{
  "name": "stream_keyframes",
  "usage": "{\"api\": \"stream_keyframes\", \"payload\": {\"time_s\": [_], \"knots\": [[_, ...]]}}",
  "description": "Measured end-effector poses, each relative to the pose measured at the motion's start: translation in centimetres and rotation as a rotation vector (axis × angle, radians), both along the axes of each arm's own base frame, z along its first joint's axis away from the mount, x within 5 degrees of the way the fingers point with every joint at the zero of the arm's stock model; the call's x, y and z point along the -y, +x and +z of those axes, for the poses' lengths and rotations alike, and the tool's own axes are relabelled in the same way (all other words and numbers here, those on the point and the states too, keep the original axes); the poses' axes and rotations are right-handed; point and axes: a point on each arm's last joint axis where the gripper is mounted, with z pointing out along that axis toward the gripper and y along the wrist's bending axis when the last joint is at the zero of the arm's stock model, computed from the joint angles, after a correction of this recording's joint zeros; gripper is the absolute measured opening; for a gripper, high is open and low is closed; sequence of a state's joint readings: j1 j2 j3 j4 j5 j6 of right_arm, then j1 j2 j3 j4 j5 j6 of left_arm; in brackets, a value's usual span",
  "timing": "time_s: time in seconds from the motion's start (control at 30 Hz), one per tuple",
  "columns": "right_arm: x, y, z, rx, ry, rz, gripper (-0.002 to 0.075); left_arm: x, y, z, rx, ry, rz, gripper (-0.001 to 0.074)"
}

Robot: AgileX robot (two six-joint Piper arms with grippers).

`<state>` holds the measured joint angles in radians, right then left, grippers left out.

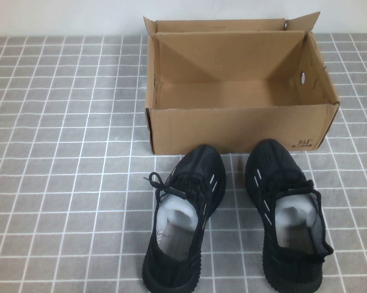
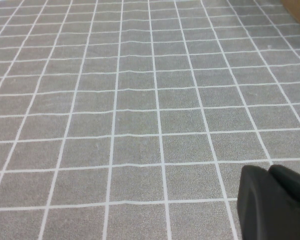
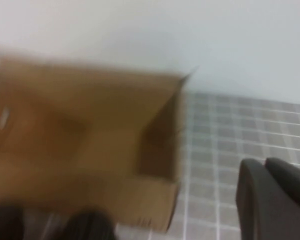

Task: Put shoes into padded shoe box
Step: Pick up the shoe from the table

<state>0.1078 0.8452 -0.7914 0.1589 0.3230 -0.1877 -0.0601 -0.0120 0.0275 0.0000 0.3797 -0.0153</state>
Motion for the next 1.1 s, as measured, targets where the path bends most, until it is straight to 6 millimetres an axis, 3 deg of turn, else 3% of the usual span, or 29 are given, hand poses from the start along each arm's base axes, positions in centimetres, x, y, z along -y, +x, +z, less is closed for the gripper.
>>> {"api": "stream_keyframes", "payload": {"time_s": [0.33, 0.47, 0.57, 0.77, 0.9, 1.1], "knots": [[-4.8, 6.4, 1.0, -0.381, -0.370, 0.347, -0.0008, 0.0, 0.0, 0.0, 0.000, 0.000, 0.000, -0.0004], [-6.4, 8.8, -0.4, -0.476, -0.449, 0.415, -0.0008, 0.0, 0.0, 0.0, 0.000, 0.000, 0.000, -0.0004], [-8.0, 9.2, -2.3, -0.535, -0.572, 0.547, 0.0004, 0.0, 0.0, 0.0, 0.000, 0.000, 0.000, -0.0004], [-11.6, 8.2, -3.7, -0.535, -0.707, 0.754, 0.0176, 0.0, 0.0, 0.0, 0.000, 0.000, 0.000, -0.0004], [-12.3, 8.3, -4.7, -0.570, -0.750, 0.787, 0.0334, 0.0, 0.0, 0.0, 0.000, 0.000, 0.000, -0.0004], [-12.5, 8.9, -6.6, -0.681, -0.792, 0.810, 0.0393, 0.0, 0.0, 0.0, 0.000, 0.000, 0.000, -0.0004]]}}
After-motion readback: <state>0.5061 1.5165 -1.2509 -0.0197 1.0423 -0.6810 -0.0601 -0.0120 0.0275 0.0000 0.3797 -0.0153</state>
